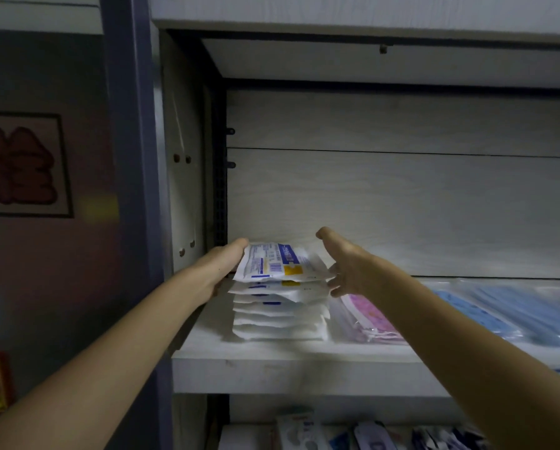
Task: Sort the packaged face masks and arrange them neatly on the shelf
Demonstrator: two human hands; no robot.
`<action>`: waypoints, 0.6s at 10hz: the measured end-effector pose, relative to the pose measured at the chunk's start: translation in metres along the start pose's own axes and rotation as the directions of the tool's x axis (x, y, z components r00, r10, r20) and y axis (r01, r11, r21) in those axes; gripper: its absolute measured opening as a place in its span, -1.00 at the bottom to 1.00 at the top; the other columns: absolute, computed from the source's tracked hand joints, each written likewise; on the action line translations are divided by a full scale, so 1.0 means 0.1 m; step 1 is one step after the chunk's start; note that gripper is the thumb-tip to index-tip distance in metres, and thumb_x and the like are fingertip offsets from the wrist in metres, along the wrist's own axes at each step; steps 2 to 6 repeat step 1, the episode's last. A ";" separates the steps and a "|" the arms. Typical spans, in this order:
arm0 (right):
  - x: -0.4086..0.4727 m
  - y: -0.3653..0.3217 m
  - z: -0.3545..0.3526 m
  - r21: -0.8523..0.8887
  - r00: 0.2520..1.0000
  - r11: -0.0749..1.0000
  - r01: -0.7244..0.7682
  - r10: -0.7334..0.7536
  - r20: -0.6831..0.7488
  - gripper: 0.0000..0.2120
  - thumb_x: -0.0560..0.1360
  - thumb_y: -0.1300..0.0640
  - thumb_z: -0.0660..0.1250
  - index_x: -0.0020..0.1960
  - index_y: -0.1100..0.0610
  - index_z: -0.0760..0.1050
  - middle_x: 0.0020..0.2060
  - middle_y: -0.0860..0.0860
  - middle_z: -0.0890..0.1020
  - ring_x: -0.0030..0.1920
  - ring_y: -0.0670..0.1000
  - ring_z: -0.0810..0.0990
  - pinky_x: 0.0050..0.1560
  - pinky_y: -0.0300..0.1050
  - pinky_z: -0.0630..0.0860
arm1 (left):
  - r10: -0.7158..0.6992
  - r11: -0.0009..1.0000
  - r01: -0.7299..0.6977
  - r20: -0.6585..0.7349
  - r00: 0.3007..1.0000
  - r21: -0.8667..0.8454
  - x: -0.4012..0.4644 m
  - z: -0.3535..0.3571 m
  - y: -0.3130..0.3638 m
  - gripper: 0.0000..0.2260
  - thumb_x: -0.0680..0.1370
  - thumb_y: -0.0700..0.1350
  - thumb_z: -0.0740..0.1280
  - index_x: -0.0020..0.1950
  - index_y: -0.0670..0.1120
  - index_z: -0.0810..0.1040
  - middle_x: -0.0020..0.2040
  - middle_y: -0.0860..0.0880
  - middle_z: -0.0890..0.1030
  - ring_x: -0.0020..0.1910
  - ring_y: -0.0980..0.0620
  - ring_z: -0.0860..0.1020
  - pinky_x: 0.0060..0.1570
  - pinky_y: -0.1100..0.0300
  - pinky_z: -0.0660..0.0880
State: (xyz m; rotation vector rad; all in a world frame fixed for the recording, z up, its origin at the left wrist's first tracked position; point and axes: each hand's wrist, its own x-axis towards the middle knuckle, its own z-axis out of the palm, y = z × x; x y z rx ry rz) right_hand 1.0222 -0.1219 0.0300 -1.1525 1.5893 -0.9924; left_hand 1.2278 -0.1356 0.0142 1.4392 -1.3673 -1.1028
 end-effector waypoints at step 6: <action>-0.15 0.00 -0.02 -0.085 0.975 0.989 0.123 -0.136 -0.175 -0.40 0.59 -0.16 0.08 0.50 0.17 0.19 0.41 0.21 0.33 0.29 0.27 0.42 0.28 0.16 0.39 | 0.133 0.987 -0.118 -0.142 0.981 0.110 -0.08 0.00 0.05 -0.60 0.59 0.16 0.13 0.17 -0.14 0.44 0.05 -0.08 0.55 -0.06 -0.05 0.50 -0.17 0.16 0.33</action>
